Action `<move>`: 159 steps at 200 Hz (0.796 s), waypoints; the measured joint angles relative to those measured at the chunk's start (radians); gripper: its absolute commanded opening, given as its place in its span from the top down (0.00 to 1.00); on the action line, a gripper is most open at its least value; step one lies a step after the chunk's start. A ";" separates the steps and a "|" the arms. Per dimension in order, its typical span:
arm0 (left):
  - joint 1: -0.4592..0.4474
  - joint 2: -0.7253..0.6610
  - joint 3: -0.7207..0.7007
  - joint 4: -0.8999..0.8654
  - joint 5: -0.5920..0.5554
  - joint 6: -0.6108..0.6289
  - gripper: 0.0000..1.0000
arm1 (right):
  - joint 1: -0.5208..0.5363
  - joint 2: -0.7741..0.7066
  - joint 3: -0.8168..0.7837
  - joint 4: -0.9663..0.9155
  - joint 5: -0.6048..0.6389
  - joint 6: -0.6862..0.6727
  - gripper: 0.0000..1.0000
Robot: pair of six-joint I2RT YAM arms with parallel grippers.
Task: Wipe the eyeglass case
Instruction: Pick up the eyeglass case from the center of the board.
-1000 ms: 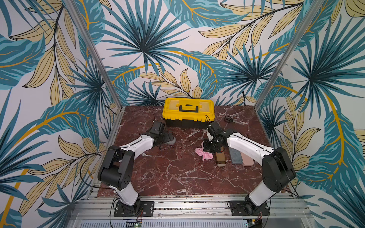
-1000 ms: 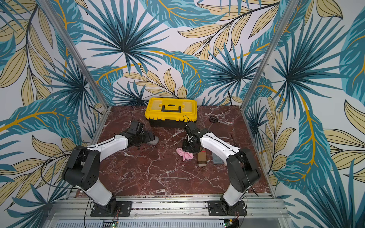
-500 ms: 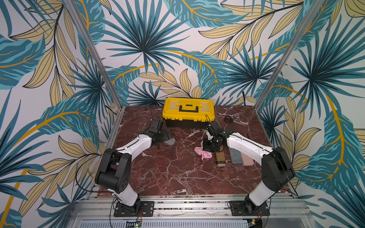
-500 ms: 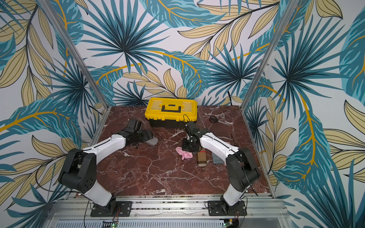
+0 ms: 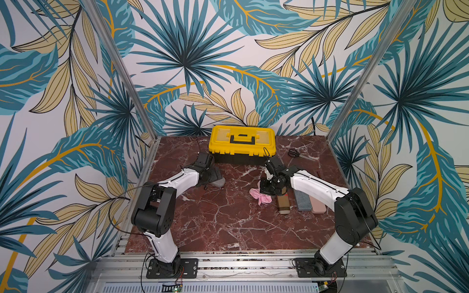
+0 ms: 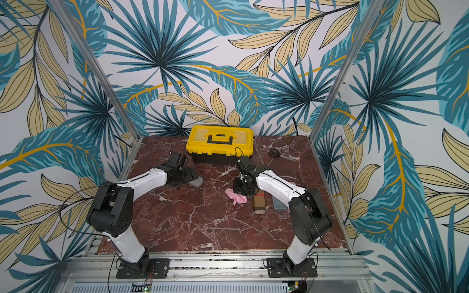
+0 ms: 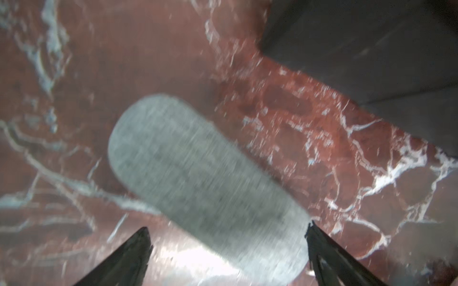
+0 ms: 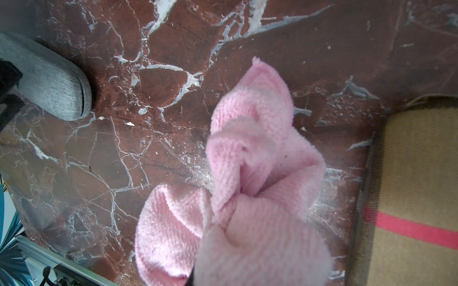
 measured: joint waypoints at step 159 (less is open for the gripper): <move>-0.052 0.192 0.170 -0.135 -0.060 0.201 0.25 | 0.000 0.026 0.000 0.019 -0.008 0.000 1.00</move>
